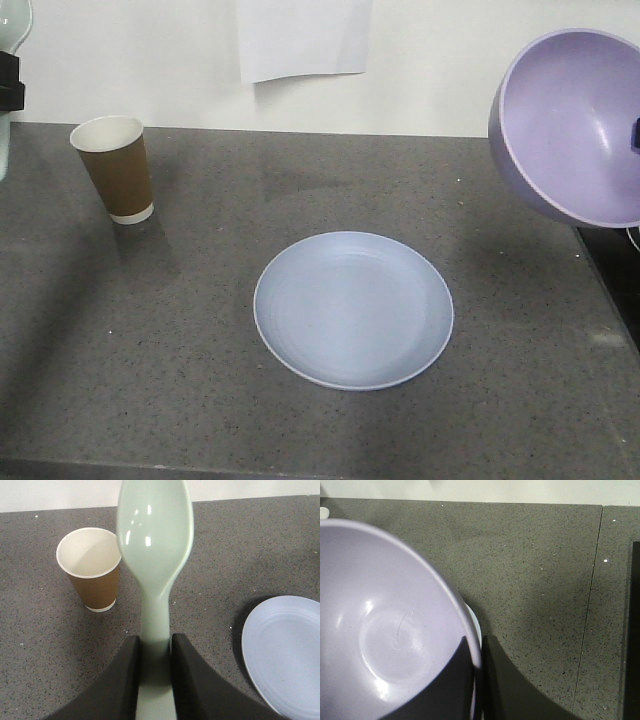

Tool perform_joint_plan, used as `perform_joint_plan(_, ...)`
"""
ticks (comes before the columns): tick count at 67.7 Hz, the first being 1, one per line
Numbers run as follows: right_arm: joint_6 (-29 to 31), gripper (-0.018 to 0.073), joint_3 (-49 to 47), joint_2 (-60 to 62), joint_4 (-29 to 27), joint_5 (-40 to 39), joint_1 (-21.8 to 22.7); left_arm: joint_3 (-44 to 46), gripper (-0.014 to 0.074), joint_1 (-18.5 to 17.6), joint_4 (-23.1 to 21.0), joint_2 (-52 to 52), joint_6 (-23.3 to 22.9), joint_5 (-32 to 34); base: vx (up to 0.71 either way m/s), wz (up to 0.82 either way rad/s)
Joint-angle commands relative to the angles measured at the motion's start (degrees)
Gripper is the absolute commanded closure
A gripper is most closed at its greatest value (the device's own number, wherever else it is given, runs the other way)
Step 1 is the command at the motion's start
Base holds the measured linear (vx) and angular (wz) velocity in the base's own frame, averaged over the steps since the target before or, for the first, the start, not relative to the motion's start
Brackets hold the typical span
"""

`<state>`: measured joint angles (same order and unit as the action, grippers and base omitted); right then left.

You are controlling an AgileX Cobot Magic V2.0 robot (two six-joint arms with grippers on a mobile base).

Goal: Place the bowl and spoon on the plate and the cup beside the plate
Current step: 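Approach and stop at the counter edge in front of the plate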

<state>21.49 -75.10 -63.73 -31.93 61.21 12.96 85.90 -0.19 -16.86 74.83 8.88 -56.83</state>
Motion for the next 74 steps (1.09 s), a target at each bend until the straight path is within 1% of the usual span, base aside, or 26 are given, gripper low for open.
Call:
perform_joint_plan(1, 0.6, 0.0566, -1.8, 1.0, -2.3, -3.0, 0.0, 1.5, 0.0603, -0.1, -1.4, -1.5, 0.0, 3.2, 0.03, 0.00)
perform_joint_plan(74, 0.6, 0.0566, -1.8, 1.0, -2.3, -3.0, 0.0, 1.5, 0.0603, -0.1, -1.4, -1.5, 0.0, 3.2, 0.03, 0.00)
